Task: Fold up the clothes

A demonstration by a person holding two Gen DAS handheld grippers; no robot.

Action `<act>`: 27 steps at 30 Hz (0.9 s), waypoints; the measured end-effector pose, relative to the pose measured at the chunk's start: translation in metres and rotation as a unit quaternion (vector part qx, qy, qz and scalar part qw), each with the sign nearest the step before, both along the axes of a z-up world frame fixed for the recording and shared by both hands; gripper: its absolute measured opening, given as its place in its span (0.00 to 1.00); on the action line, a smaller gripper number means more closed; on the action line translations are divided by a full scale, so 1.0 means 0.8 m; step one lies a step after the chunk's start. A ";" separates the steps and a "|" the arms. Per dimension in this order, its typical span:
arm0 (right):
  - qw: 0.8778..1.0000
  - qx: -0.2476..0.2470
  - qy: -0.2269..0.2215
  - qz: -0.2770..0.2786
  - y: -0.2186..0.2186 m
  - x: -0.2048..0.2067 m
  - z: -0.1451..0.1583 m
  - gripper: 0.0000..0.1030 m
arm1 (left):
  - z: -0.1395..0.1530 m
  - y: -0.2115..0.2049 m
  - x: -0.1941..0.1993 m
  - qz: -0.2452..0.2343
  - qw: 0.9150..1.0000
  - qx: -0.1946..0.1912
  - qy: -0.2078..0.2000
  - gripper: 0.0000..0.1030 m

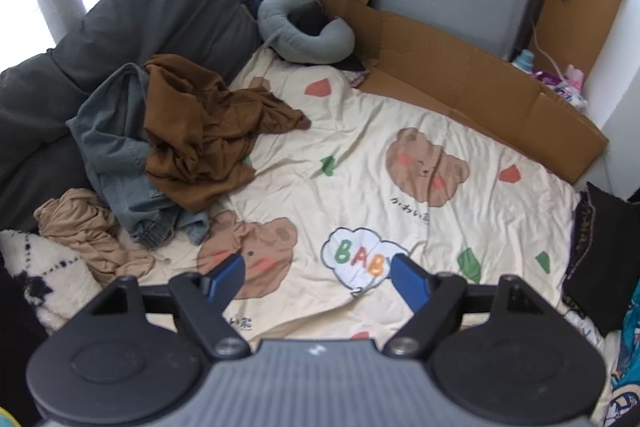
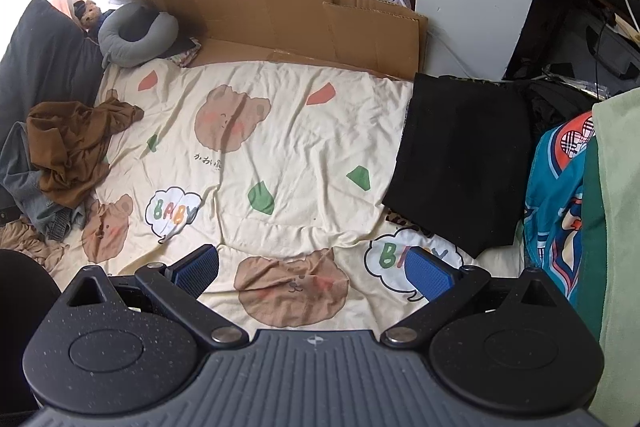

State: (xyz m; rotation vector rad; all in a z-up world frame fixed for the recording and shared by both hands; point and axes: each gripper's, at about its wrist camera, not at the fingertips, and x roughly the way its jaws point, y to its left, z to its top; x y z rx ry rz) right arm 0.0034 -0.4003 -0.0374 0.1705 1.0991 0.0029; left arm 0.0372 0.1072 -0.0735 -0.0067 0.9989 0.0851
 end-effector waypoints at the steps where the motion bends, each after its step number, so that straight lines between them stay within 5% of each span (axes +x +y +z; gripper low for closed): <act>1: 1.000 -0.002 0.000 -0.001 -0.001 0.000 0.000 0.99 | -0.001 0.002 0.001 -0.002 1.000 0.000 0.002 0.76; 8: 1.000 -0.002 0.006 -0.002 -0.005 0.002 -0.003 0.99 | -0.005 0.001 0.004 -0.010 1.000 -0.011 0.010 0.67; 27: 1.000 -0.002 0.009 0.000 0.002 0.006 -0.004 0.99 | -0.005 0.010 0.005 -0.014 1.000 -0.024 0.012 0.66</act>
